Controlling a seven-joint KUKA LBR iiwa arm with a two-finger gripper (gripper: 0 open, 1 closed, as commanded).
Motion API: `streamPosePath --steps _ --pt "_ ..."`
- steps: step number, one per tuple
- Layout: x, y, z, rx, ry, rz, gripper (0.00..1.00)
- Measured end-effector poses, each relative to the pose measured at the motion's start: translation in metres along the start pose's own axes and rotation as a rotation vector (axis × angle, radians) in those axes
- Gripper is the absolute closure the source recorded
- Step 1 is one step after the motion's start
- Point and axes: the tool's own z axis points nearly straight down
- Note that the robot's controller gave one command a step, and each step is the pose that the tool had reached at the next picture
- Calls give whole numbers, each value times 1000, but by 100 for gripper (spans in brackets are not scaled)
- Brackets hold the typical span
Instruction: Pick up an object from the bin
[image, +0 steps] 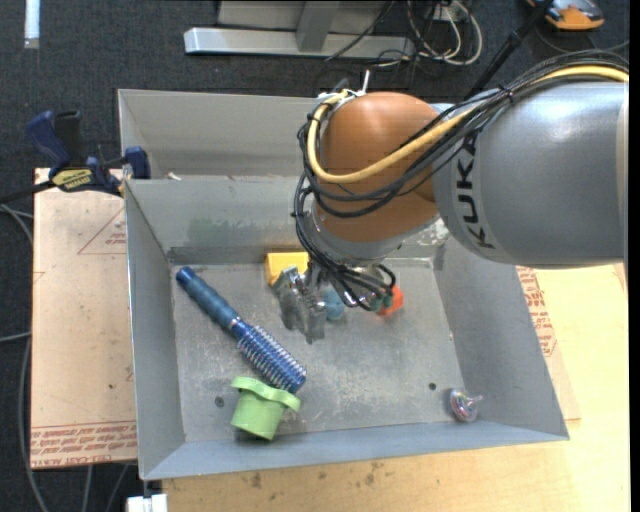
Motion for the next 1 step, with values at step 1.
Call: streamPosePath --steps 1 --pt "-84 14 60 2 -5 -83 100"
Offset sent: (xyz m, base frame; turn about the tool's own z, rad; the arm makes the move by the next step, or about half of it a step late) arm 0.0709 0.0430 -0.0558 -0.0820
